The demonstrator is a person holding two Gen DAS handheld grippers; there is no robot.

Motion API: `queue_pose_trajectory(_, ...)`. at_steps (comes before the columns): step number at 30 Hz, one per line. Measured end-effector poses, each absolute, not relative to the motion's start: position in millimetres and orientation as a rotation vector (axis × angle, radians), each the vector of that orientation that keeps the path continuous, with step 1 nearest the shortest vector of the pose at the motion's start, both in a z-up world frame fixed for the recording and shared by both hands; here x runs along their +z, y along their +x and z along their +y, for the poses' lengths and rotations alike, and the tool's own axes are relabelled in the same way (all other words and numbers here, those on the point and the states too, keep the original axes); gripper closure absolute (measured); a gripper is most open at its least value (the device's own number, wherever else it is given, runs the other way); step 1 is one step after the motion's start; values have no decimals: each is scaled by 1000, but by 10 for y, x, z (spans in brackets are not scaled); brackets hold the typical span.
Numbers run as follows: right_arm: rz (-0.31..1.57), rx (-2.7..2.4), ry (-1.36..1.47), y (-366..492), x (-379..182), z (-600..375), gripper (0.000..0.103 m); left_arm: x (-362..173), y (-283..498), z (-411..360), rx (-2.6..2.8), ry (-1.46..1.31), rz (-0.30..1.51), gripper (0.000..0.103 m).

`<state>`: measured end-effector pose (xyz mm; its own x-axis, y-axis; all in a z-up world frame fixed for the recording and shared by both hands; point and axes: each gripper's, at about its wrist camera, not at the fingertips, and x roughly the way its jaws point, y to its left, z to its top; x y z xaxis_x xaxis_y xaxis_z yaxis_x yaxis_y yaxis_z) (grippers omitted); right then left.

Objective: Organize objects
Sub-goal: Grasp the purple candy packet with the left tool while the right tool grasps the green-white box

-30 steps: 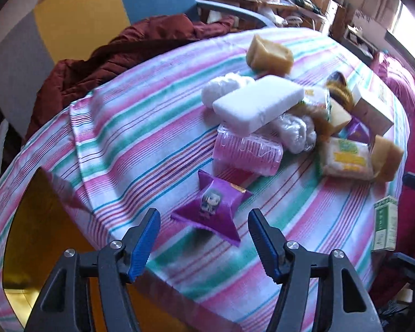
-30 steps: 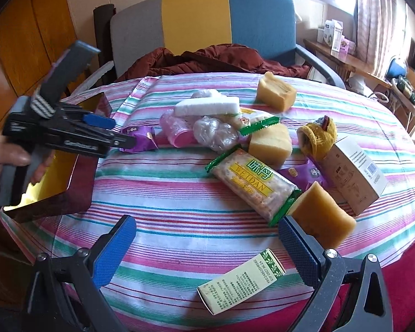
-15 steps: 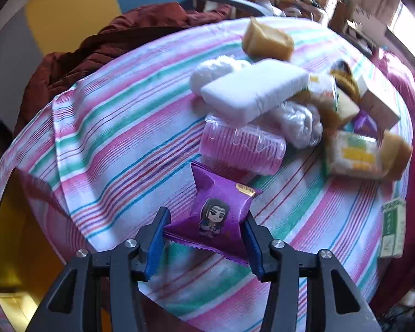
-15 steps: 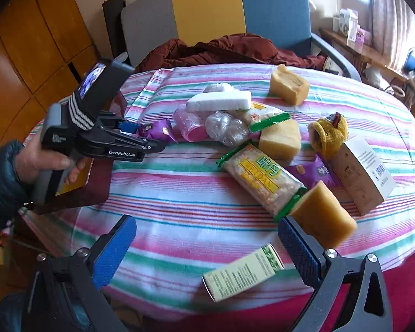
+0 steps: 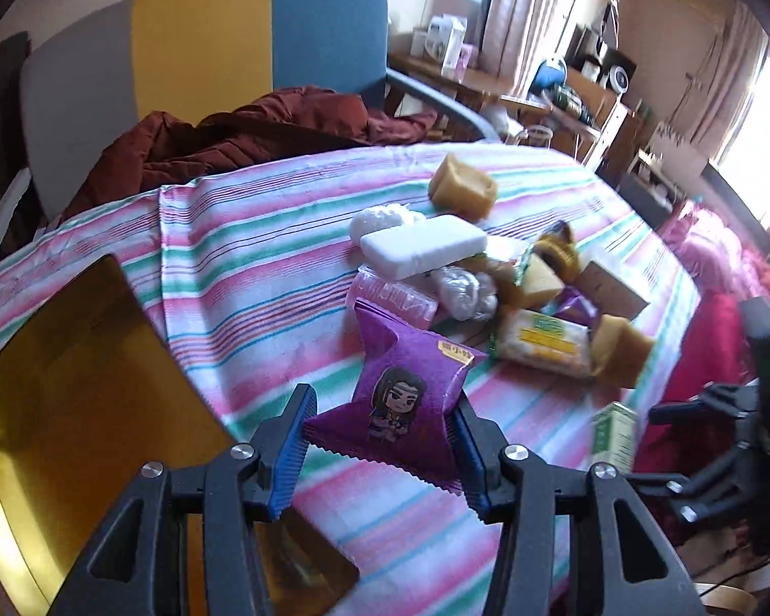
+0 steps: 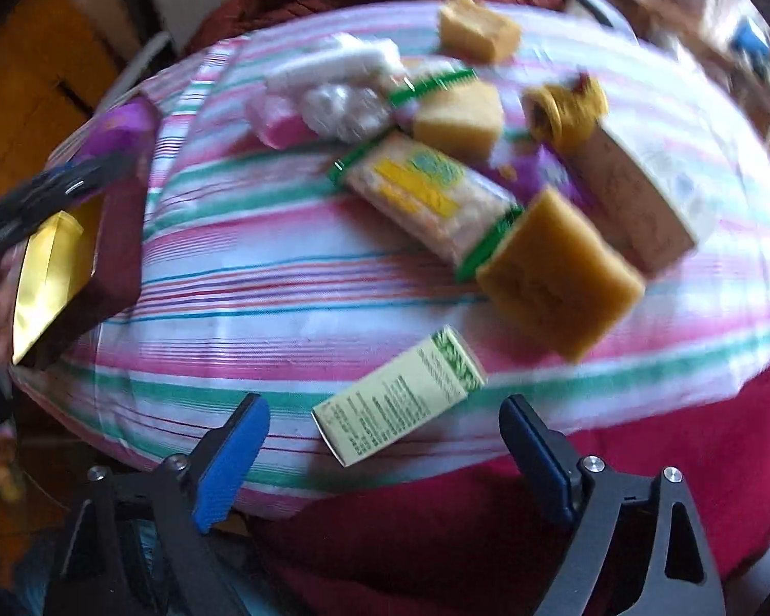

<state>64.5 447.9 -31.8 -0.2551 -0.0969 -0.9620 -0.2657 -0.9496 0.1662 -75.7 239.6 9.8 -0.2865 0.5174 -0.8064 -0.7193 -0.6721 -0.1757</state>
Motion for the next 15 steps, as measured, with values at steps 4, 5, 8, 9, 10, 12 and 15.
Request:
queue_pose_trajectory(4,546,2329,-1825,621,-381,4491,16,155,-657,2242,2032,-1144,227,52)
queue_pose_trajectory(5,545,2315,-1832,608,-409,4483,16,158,-622,2210,2040,-1138,221,52)
queue_pose_trajectory(8,467,2307,-1853,615,-408,4436,18,177,-542,2055,2049,-1135,194,52)
queue_pose_trajectory(9,440,2313,-1861,627,-383,4418,17,183,-520,2008,2052,-1134,185,52)
queue_pose_trajectory(10,415,2321,-1874,632,-367,4403,16,194,-493,1939,2057,-1132,172,52)
queue_pose_trajectory(12,309,2339,-1935,630,-334,4335,6,195,-449,1833,2066,-1129,148,52)
queue_pose_trajectory(15,48,2363,-1987,588,-295,4248,5,184,-415,1685,2074,-1142,102,52)
